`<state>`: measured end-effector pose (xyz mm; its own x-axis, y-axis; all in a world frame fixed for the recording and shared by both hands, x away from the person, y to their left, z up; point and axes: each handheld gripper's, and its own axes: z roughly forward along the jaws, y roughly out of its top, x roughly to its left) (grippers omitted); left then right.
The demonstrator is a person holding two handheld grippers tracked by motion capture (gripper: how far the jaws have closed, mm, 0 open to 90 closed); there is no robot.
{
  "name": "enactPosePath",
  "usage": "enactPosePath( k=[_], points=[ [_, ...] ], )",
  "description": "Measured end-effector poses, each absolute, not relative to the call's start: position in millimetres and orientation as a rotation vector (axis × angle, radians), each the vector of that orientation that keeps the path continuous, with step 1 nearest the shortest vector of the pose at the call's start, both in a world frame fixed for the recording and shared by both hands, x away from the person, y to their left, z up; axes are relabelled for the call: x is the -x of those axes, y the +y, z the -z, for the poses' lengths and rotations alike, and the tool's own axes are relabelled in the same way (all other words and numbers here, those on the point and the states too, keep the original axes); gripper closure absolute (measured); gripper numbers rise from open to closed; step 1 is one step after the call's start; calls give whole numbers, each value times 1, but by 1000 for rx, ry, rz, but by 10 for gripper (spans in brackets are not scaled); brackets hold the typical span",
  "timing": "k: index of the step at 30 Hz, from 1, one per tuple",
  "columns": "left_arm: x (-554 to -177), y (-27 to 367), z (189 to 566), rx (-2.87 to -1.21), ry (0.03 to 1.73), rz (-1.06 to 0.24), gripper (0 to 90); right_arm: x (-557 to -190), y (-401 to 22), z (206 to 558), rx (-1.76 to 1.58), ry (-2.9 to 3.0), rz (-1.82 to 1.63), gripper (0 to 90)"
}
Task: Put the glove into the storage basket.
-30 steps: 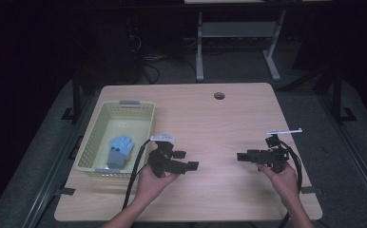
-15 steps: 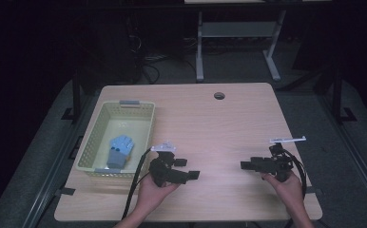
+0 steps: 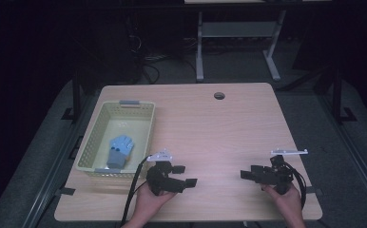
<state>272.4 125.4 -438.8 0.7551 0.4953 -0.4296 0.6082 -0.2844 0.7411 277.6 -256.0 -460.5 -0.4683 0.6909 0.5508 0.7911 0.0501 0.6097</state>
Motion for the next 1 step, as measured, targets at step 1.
enactPosePath(
  k=[1],
  points=[
    [-271, 127, 439, -1943, 833, 134, 223, -276, -256, 460, 1545, -2212, 1399, 228]
  ],
)
